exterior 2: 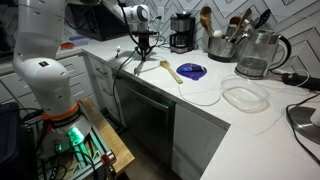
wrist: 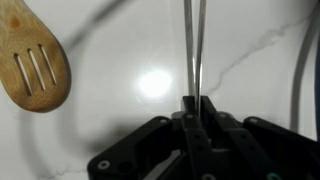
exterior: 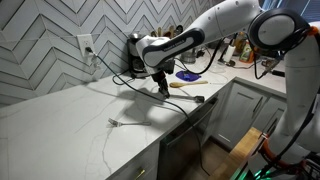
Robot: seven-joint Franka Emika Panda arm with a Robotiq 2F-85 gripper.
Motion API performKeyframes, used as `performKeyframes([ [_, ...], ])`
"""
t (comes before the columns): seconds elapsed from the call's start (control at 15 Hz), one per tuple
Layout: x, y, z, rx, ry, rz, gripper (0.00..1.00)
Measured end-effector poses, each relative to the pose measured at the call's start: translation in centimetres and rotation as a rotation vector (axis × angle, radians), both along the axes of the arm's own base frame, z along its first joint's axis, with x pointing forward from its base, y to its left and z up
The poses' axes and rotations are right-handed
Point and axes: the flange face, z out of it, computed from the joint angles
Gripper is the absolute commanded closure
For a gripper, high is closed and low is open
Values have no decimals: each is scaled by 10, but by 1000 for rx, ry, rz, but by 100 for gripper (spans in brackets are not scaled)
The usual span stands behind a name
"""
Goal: Move the kitchen tong forward and then put it in the cutlery holder.
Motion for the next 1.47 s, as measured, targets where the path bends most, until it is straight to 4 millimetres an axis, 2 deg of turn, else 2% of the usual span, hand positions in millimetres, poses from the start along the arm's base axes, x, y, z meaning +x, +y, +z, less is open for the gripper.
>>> performKeyframes([
  [0.13, 3, 5, 14, 11, -28, 4, 97],
  [0.27, 6, 9, 43, 29, -77, 9, 97],
  [0.4, 5, 11, 86, 53, -153, 13, 97],
  [0.67, -5, -3, 196, 128, -389, 12, 97],
  [0.87, -22, -31, 279, 172, -584, 8, 97],
  [1.07, -37, -71, 341, 217, -789, 2, 97],
  [1.27, -40, -113, 375, 264, -992, 12, 97],
  [1.4, -39, -140, 385, 320, -1113, 18, 97],
  [1.47, -38, -151, 385, 358, -1166, 24, 89],
])
